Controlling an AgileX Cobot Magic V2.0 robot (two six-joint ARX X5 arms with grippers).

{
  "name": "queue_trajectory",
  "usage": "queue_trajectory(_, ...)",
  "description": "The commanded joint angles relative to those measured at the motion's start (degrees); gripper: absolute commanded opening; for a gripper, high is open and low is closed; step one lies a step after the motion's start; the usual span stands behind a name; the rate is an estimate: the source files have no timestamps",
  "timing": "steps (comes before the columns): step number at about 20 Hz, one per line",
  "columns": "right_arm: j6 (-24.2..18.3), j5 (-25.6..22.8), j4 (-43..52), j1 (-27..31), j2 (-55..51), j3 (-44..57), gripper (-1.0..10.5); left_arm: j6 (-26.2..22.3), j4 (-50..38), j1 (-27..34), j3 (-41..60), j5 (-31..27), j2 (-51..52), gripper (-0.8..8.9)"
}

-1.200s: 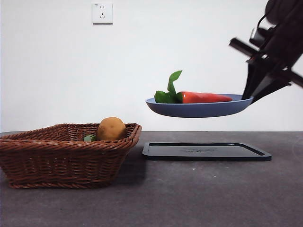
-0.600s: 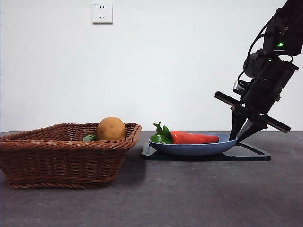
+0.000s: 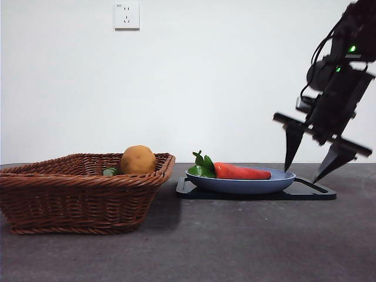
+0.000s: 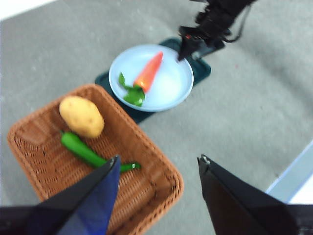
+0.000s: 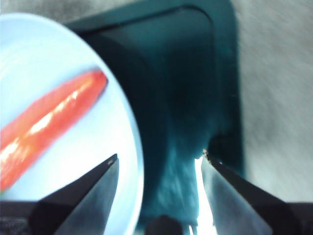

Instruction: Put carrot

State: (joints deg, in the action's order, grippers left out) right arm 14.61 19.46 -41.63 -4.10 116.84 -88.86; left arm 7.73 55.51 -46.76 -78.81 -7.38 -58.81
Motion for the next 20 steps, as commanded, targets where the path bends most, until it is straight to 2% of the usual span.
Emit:
queue_trajectory(1,-3.4,-0.1,-3.3,0.4,-4.1,-1.3,2.2,-2.9,-2.1,0.3,-0.9,-0.6,-0.8,2.55)
queue_trajectory(2,-4.9,0.0,-5.4,0.4,-6.2,-1.3,1.7,-4.0,-2.9,0.7,-0.9,-1.7,-1.1,2.12)
queue_trajectory(5,-8.9,-0.1,-12.5,0.0,-13.2,-1.3,0.1,-7.8,-5.6,2.0,-0.9,-9.1,-2.5,0.0)
queue_trajectory(8,-12.2,-1.9,-19.2,-2.5,-20.8,-1.0,0.1,-9.9,-7.9,4.9,-0.7,-11.3,-4.6,0.06)
queue_trajectory(11,-12.6,-9.1,-18.1,-7.1,-31.2,2.7,0.1,-12.0,-8.1,10.9,1.3,-11.0,-5.0,0.06)
queue_trajectory(14,-12.6,-16.1,-9.4,-12.1,-43.8,10.5,0.1,-12.4,-14.5,17.5,7.2,-8.9,-1.4,0.06)
queue_trajectory(17,-12.5,-21.8,4.2,-17.6,-57.5,23.0,0.1,-12.3,-26.5,23.2,17.9,-3.5,6.1,0.06)
queue_trajectory(20,-12.6,-28.2,18.2,-21.1,-70.8,38.0,0.1,-11.8,-40.5,25.5,32.8,-2.7,14.9,0.06)
